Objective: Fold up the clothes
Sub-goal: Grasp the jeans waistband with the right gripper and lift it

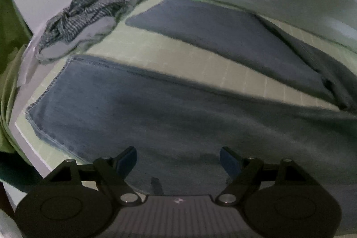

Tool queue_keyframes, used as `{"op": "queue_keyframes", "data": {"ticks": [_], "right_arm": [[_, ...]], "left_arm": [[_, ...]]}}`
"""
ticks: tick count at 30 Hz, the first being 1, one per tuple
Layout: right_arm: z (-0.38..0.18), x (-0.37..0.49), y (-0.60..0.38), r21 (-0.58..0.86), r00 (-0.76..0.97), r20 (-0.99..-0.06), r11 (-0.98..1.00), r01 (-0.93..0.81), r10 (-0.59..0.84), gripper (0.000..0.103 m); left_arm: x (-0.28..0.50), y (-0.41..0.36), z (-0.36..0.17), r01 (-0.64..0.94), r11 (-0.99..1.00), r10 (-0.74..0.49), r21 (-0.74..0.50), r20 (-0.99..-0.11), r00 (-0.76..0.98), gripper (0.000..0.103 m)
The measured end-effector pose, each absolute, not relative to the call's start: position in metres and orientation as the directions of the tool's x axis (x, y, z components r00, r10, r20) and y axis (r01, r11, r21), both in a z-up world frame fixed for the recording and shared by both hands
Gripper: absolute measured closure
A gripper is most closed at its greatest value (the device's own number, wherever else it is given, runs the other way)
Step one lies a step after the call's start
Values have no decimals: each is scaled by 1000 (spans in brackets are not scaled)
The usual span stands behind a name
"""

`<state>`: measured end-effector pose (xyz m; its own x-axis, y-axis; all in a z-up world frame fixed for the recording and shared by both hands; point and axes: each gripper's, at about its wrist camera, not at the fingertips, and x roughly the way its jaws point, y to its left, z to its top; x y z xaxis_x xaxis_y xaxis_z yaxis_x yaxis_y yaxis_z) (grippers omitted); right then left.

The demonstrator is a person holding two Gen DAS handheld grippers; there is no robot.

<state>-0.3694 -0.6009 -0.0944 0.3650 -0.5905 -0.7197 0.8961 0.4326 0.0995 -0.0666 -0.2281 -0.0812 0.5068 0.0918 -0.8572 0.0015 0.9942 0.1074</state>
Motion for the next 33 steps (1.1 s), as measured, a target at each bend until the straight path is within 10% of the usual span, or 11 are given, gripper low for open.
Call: {"op": "queue_keyframes", "data": {"ticks": [5,13,33], "right_arm": [[-106,-387,-620,48,306,-773,430,902,-556,74],[-89,-375,-624,-14,237,-718,354,935,-654,3],[-78,-151,-557,126,494,-694,586,800,-524,0]], "left_arm": [[-68,-229,-91,-25,994,103,103,-886,452,21],[-59,-224,-79,-45,990,136,130,-877,461,14],[94,-160,-43,-11,993,104,116,-844,526,9]]}}
